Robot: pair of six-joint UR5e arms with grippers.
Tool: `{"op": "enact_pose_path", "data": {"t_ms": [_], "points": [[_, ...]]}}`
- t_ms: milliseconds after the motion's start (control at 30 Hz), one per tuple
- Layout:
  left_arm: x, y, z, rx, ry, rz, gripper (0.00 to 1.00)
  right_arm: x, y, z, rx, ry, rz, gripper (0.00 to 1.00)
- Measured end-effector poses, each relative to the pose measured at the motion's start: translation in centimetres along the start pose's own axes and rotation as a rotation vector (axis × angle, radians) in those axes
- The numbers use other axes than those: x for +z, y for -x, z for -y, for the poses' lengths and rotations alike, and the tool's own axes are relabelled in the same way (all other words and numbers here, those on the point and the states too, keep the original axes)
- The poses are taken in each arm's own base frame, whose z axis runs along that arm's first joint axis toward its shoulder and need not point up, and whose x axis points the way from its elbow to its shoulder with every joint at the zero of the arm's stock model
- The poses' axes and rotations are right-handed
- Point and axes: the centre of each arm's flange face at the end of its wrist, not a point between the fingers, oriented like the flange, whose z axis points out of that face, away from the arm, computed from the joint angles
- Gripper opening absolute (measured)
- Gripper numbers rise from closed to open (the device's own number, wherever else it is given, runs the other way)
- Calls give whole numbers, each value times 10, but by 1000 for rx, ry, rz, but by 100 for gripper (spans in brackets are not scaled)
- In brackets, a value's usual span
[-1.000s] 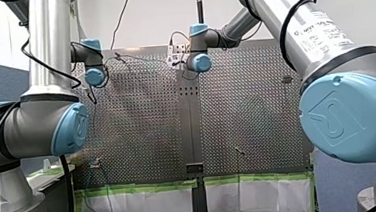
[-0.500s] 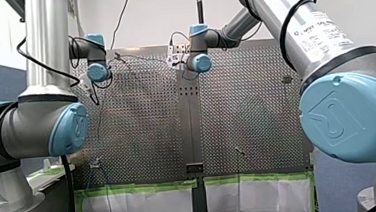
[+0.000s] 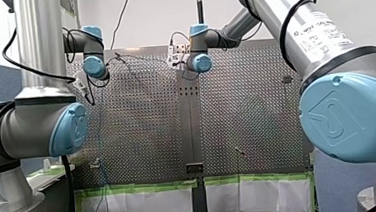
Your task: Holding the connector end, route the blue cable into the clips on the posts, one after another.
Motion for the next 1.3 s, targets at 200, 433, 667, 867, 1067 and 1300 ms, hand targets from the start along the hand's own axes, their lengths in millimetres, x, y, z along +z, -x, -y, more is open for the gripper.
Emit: {"op": "enact_pose_path", "data": {"t_ms": [200, 433, 667, 867, 1067, 1300], "points": [[-19, 7, 5, 8, -15, 6, 98, 0, 0, -1, 1, 1, 1, 0], [-27, 18, 11, 8, -28, 29, 98, 0, 0, -1, 3, 1, 2, 0], [-31, 22, 16, 15, -45, 37, 98, 0, 1, -2, 3, 2, 3, 0], [-42, 29, 25, 38, -68, 29, 98, 0, 1, -3, 2, 4, 3, 0], [-53, 31, 32, 58, -80, 1, 98, 1, 1, -6, 1, 7, 2, 0], [-66, 32, 37, 130, -90, -45, 98, 1, 1, -7, 1, 8, 4, 0]]}}
